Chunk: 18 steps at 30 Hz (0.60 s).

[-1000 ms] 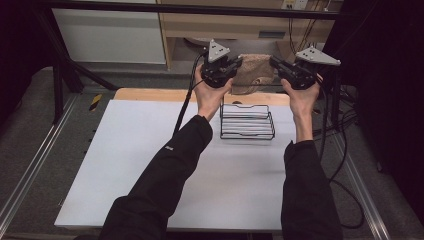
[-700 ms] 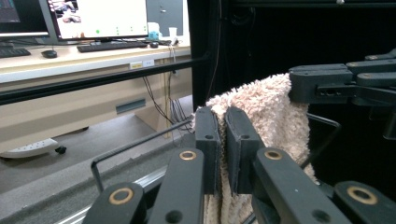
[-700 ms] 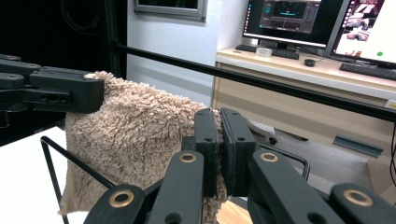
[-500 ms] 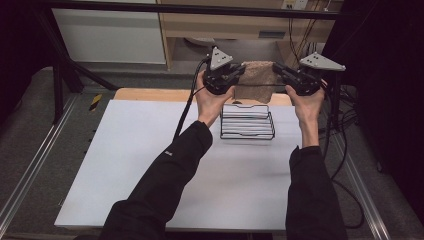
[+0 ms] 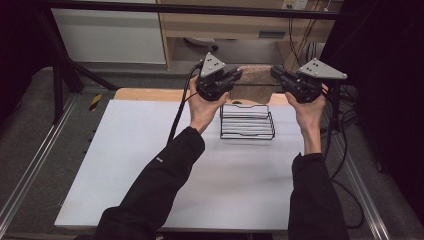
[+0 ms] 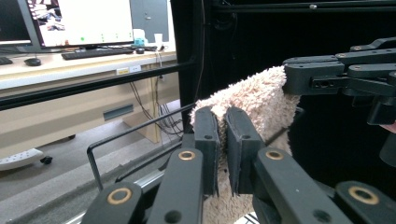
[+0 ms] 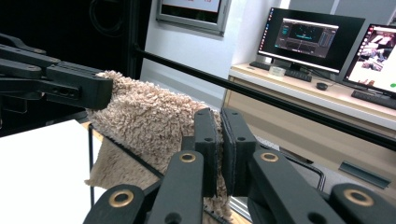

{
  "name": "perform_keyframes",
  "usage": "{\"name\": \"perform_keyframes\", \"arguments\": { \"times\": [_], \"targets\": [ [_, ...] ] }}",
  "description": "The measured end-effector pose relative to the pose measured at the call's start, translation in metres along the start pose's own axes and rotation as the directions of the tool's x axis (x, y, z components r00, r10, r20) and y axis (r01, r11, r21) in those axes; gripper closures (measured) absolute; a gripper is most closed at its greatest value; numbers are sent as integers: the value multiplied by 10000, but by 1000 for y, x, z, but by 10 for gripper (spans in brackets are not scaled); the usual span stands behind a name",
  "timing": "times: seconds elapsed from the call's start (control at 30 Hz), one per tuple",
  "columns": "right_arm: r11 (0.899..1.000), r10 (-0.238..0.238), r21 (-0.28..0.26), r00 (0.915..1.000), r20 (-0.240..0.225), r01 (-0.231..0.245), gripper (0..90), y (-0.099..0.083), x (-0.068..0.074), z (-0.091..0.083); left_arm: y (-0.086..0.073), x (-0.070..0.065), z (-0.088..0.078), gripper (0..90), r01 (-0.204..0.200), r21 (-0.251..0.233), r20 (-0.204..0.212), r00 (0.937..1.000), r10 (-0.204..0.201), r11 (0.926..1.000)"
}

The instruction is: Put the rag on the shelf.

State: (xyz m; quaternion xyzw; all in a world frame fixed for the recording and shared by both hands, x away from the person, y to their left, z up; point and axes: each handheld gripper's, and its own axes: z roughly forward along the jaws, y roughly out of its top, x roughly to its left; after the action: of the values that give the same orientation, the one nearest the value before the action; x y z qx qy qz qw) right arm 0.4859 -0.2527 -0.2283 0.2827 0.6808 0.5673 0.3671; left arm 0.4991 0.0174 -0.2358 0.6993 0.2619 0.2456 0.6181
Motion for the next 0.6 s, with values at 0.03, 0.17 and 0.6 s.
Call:
{"name": "perform_keyframes", "arguments": {
  "times": [0.03, 0.17, 0.6],
  "targets": [
    [10000, -19, -38, 10000, -11, 19, 860, -1, 1, -2, -1, -1, -1, 836, -67, 21, 30, 10000, 67, 10000],
    [10000, -60, -56, 9999, -101, 59, 857, -4, 6, -8, -3, -3, -5, 829, -85, 169, 146, 9999, 83, 9998],
    [9994, 158, 318, 9991, -396, -145, 854, -22, 19, -21, -11, -7, -10, 810, -198, 823, 96, 9998, 191, 9964]
  ]
}}
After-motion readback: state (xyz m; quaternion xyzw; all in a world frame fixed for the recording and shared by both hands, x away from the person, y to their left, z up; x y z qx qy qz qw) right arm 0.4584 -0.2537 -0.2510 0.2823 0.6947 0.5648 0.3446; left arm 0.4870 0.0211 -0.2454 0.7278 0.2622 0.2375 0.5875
